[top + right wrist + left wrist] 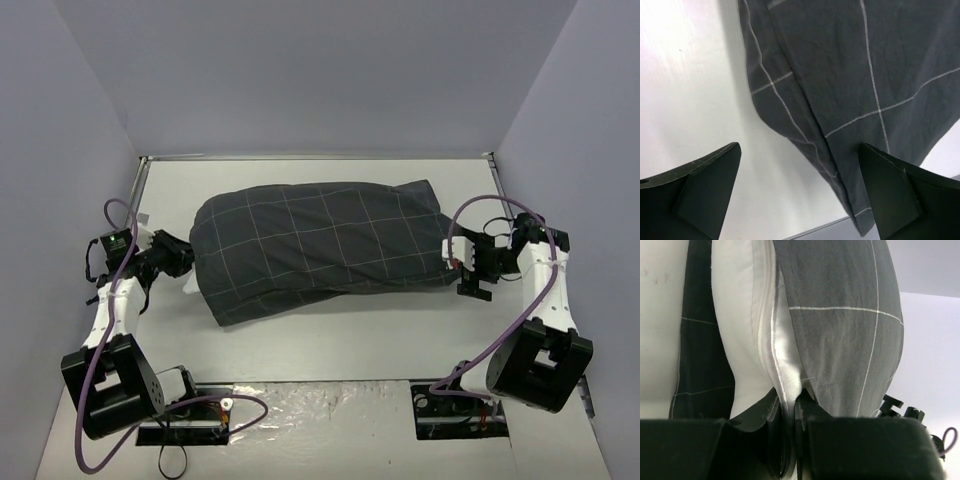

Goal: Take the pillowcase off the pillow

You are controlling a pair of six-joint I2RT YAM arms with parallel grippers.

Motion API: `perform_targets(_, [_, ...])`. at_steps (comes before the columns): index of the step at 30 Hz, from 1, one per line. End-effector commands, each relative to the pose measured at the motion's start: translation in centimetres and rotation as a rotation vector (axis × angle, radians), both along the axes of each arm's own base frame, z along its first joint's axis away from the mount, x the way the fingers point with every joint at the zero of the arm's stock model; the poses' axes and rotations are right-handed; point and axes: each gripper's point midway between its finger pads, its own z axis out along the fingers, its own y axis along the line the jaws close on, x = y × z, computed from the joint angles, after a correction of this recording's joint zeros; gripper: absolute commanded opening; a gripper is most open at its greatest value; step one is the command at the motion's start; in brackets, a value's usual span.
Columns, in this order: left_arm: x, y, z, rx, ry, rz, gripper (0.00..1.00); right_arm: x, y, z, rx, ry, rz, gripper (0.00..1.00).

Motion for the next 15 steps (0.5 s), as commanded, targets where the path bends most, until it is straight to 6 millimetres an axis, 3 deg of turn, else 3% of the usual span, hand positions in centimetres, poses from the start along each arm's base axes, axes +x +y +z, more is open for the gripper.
perform_targets(1, [1.2,0.4,2.5,0.025,-0.081,-0.004,0.02,3.9,-1.1,0.0,-0.123,-0.205,0.083,1.0])
perform_targets(2, [1.2,0.4,2.6,0.026,-0.083,-0.006,0.02,4.1,-0.3,-1.2,-0.119,-0.197,0.076,0.99])
perform_targets(4, [1.3,0.4,2.5,0.023,-0.082,-0.007,0.02,5.8,-0.3,-1.6,-0.127,-0.238,0.024,0.96])
perform_targets(6, [1.3,0.4,2.6,0.02,-0.084,-0.008,0.02,5.9,1.1,-2.9,-0.115,-0.221,0.017,0.91])
perform_targets(8, [1.4,0.4,2.7,0.016,-0.088,-0.009,0.02,6.6,1.8,-2.8,-0.072,-0.224,-0.047,0.75])
perform_targets(9, [1.5,0.3,3.0,0.009,-0.094,-0.008,0.02,7.1,2.0,-2.5,-0.053,-0.236,-0.072,0.52])
perform_targets(13, [2.0,0.5,4.0,0.001,-0.118,0.002,0.02,8.1,1.8,-1.1,0.027,-0.192,-0.225,0.0])
perform_targets(14, [2.3,0.6,4.7,-0.001,-0.131,0.011,0.02,8.1,1.6,-0.7,0.055,-0.174,-0.281,0.0])
perform_targets(15, [2.4,0.8,5.2,-0.001,-0.142,0.019,0.02,8.6,0.9,1.2,0.084,-0.21,-0.322,0.0])
